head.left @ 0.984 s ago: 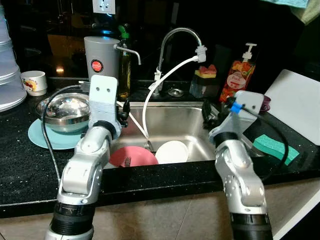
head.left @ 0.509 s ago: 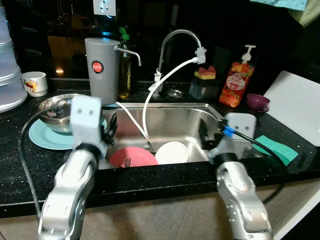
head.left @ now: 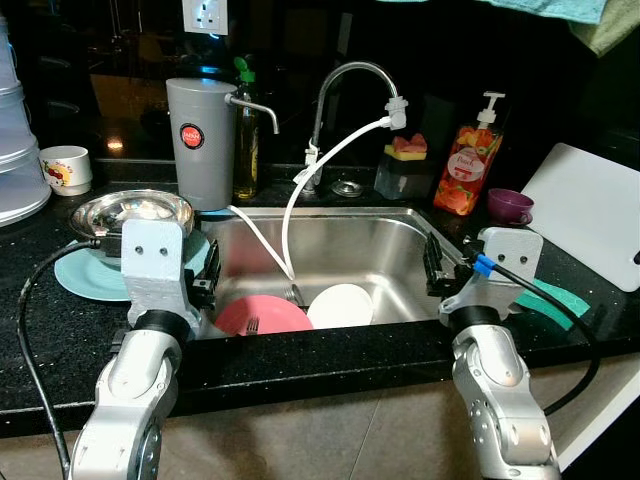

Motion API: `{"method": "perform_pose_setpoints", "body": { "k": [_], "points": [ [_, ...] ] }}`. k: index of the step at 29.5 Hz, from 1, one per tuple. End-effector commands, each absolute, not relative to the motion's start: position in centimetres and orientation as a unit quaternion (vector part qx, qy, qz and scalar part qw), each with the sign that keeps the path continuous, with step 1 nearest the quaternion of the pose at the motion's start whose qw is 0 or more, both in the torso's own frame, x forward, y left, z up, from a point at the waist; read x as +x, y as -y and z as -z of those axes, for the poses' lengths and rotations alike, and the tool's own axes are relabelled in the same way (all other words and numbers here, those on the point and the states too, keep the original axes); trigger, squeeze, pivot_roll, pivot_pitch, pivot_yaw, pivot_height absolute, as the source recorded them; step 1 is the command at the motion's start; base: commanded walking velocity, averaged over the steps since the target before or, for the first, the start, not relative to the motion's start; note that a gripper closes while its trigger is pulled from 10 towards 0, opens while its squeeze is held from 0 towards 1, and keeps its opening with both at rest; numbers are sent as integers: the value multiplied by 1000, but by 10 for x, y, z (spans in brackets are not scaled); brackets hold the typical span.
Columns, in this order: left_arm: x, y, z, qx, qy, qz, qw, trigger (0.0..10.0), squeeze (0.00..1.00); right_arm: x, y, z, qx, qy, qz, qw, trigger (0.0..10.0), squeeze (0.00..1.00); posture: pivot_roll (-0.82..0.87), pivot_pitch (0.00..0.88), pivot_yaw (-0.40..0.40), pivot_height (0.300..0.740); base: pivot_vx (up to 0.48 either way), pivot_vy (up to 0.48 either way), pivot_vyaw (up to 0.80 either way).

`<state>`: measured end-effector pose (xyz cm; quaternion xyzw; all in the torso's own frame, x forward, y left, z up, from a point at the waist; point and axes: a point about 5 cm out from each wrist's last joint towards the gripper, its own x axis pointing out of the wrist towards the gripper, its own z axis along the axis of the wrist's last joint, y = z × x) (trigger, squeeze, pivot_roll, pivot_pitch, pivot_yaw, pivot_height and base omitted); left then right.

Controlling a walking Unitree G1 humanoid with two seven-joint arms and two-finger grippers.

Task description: Kitchen organization

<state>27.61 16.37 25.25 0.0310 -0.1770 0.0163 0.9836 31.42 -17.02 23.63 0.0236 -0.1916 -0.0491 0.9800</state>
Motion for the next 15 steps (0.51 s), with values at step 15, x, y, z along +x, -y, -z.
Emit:
{"method": "perform_pose_setpoints", "body": {
  "k": [15],
  "points": [
    [291,-171,-264,34,140,-43,989,10000,0,317,186,-254,23,213,80,974,10000,0,154,0,-147,740,0,0,0]
  ]
}}
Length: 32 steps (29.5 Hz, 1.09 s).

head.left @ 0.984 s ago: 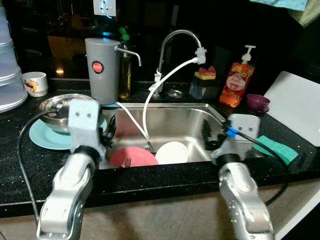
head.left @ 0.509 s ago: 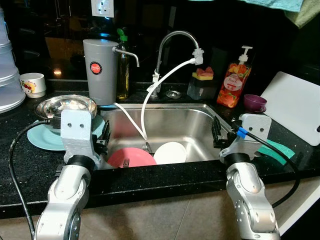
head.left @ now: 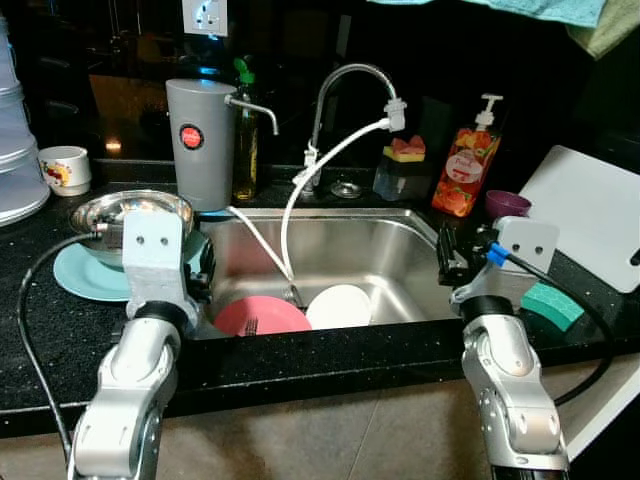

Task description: Kitchen organization

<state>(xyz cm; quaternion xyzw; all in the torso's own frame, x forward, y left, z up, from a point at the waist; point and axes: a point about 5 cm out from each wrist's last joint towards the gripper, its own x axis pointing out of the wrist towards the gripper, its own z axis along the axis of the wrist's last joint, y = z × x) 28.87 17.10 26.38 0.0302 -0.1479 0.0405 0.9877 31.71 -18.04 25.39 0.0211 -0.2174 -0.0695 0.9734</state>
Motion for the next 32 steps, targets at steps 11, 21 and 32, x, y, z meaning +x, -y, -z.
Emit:
{"method": "perform_pose_setpoints", "body": {
  "k": [11,21,32],
  "points": [
    [299,-171,-297,44,161,-26,986,10000,0,318,188,-264,26,225,86,970,10000,0,146,0,-135,740,0,0,0],
    [305,-212,-340,28,192,-99,976,10000,0,317,188,-271,25,239,94,966,10000,0,134,0,-110,740,0,0,0],
    [321,-287,-331,-95,97,-230,964,10000,1000,316,188,-268,26,233,97,967,10000,0,126,0,-113,740,0,0,0]
  ]
}}
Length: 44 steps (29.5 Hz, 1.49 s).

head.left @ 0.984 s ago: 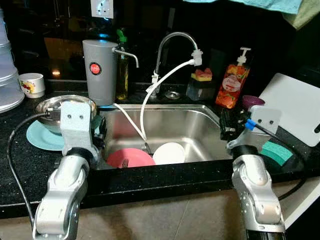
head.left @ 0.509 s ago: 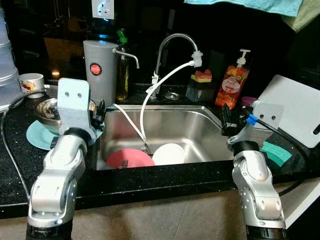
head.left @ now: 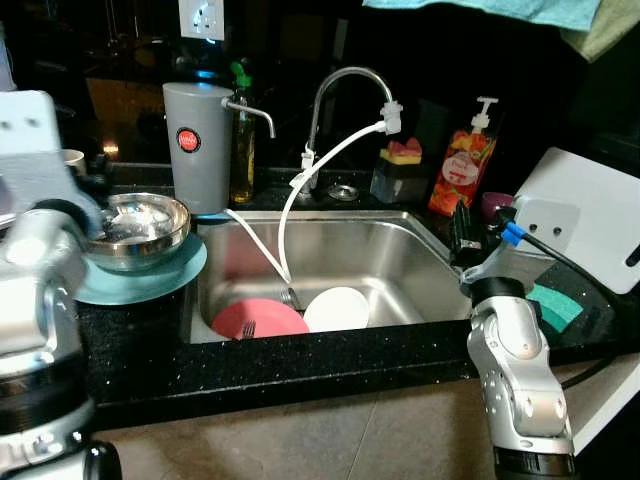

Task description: Kitchen organization

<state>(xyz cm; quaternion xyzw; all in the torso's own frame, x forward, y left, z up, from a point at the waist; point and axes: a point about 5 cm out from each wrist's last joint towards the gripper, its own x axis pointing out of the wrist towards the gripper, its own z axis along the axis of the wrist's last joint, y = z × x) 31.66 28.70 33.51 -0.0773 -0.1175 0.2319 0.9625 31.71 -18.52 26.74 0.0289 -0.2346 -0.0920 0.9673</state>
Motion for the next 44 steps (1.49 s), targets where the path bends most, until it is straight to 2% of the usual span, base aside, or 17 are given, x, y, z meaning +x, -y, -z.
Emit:
{"method": "perform_pose_setpoints", "body": {
  "k": [1,10,11,21,37,38,39,40,41,42,44],
  "points": [
    [323,-289,-330,-100,91,-233,963,10000,1000,316,188,-268,26,233,97,967,10000,0,126,0,-113,740,0,0,0],
    [353,-303,-324,-140,33,-256,956,10000,1000,320,181,-272,23,238,85,967,10000,0,120,0,-122,740,0,0,0],
    [356,-306,-324,-148,29,-264,953,10000,0,320,180,-272,23,238,84,967,10000,0,117,0,-119,740,0,0,0],
    [375,-319,-311,-187,-17,-287,939,10000,0,318,179,-271,23,238,87,967,10000,0,95,0,-104,740,0,0,0],
    [377,-329,-272,-226,-91,-323,915,10000,0,315,176,-268,27,234,86,968,10000,0,88,0,-95,740,0,0,0],
    [376,-330,-269,-225,-95,-326,913,8706,0,315,176,-268,28,234,85,968,10000,0,90,0,-97,740,0,0,0],
    [376,-331,-267,-227,-98,-329,912,4627,0,315,175,-268,28,234,85,968,10000,0,90,0,-97,740,0,0,0],
    [375,-333,-264,-229,-101,-331,910,3961,0,315,175,-268,29,234,84,968,10000,0,90,0,-97,740,0,0,0],
    [374,-334,-262,-229,-103,-334,909,667,0,315,174,-268,29,235,83,968,10000,0,91,0,-99,740,0,0,0],
    [374,-334,-260,-229,-106,-336,907,0,0,315,174,-268,30,235,82,968,10000,0,91,0,-99,740,0,0,0],
    [374,-335,-259,-230,-107,-337,907,0,0,315,173,-269,30,235,80,968,10000,0,91,0,-99,740,0,0,0]
  ]
}}
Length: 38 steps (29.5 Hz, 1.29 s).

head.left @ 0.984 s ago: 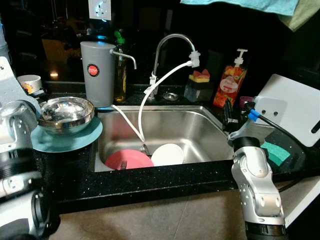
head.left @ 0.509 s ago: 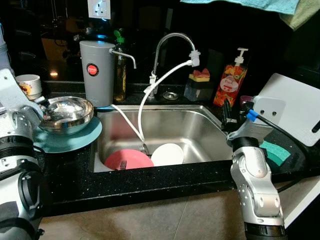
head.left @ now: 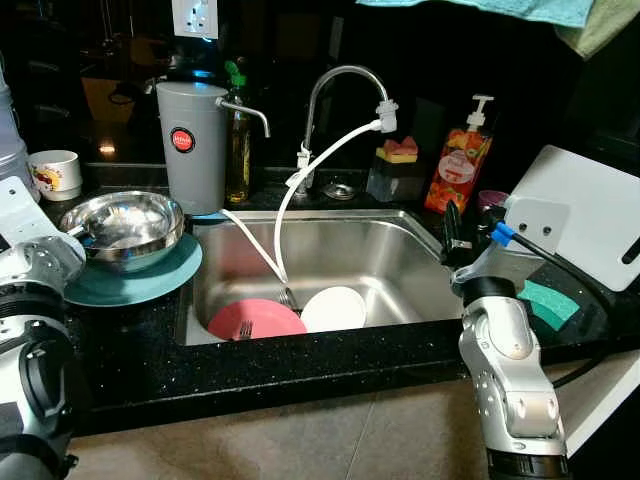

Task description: Kitchen organization

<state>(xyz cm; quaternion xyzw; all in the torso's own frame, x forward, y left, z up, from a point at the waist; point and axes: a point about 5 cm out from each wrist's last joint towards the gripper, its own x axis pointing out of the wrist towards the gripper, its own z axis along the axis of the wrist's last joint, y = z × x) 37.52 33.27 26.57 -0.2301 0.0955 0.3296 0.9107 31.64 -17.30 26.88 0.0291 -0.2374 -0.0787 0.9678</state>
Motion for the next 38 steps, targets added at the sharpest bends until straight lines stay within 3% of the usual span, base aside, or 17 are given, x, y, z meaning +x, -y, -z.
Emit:
{"method": "perform_pose_setpoints", "body": {
  "k": [1,18,19,24,31,38],
  "points": [
    [374,-335,-258,-227,-107,-340,906,0,0,315,172,-269,30,236,79,968,10000,0,91,0,-101,740,0,0,0],
    [377,-331,-269,-190,-70,-334,920,0,0,318,166,-277,38,247,66,966,10000,0,96,0,-106,740,0,0,0],
    [379,-328,-273,-171,-62,-324,928,10000,0,318,166,-277,38,247,66,966,10000,0,96,0,-106,740,0,0,0],
    [383,-314,-301,-54,19,-304,951,10000,0,318,165,-276,39,245,63,967,10000,0,99,8,-109,740,0,0,0],
    [377,-292,-346,53,166,-281,944,10000,0,319,163,-276,42,246,61,967,10000,0,99,8,-108,740,0,0,0],
    [378,-281,-343,93,164,-271,944,10000,0,318,163,-276,43,245,61,967,10000,0,101,9,-106,740,0,0,0]
  ]
}}
